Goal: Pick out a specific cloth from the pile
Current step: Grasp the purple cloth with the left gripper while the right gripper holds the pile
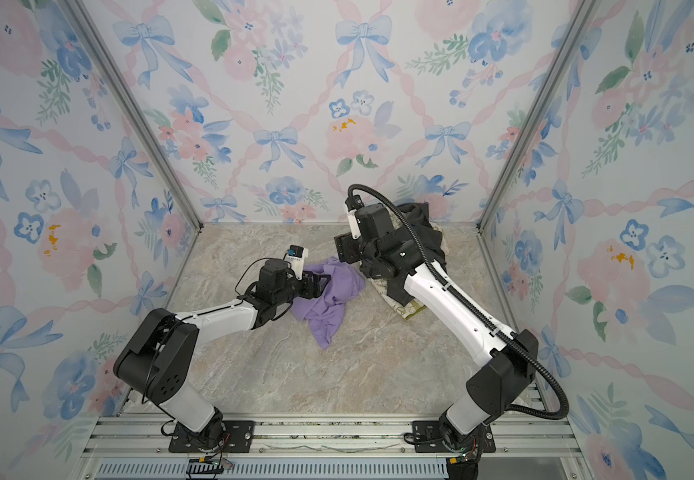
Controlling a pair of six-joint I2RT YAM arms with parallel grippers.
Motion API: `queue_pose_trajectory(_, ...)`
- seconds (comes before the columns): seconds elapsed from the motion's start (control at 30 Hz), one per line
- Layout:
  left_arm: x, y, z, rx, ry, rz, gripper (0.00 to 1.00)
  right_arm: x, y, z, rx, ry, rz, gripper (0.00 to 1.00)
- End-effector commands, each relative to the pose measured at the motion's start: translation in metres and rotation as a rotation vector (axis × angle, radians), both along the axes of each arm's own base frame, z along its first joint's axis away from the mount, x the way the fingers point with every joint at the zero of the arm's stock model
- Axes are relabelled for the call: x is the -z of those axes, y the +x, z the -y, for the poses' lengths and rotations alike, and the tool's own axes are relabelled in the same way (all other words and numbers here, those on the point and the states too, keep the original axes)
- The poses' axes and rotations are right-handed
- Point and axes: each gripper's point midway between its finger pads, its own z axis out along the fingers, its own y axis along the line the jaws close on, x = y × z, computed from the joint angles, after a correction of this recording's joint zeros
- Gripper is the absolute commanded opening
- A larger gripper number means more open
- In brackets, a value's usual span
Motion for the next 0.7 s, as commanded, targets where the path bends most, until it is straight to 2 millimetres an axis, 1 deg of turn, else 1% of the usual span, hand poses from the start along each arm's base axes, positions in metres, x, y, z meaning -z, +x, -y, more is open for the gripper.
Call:
queue_pose_trajectory(0.0,0.015,0.002,0.009,0.016,-0.016,-0.064,0.62,-0.008,-0.003,0.012,0.039,0.02,0.014,0.78)
queue_pose_trajectory(0.07,0.018,0.001,0.013,0.034,-0.022,-0.08,0.48,-0.007,-0.003,0.014,0.044,0.02,0.014,0.78)
queue_pose_trajectory(0.13,0.016,0.002,0.015,0.041,-0.028,-0.083,0.36,-0.008,-0.004,0.016,0.048,0.019,0.016,0.78)
queue_pose_trajectory(0.17,0.013,0.002,0.015,0.04,-0.029,-0.076,0.33,-0.009,-0.003,0.017,0.052,0.018,0.018,0.78)
queue_pose_trajectory(0.27,-0.001,0.005,0.012,0.028,-0.033,-0.044,0.28,-0.009,-0.003,0.022,0.063,0.021,0.022,0.78)
queue_pose_trajectory(0.33,-0.013,0.008,0.009,0.013,-0.033,-0.011,0.23,-0.01,-0.002,0.024,0.069,0.027,0.023,0.78)
queue_pose_trajectory(0.47,-0.037,0.013,0.002,-0.016,-0.042,0.045,0.17,-0.011,-0.001,0.028,0.077,0.033,0.024,0.78)
queue_pose_trajectory(0.67,-0.07,0.018,-0.01,-0.058,-0.057,0.118,0.02,-0.012,-0.001,0.033,0.085,0.04,0.029,0.78)
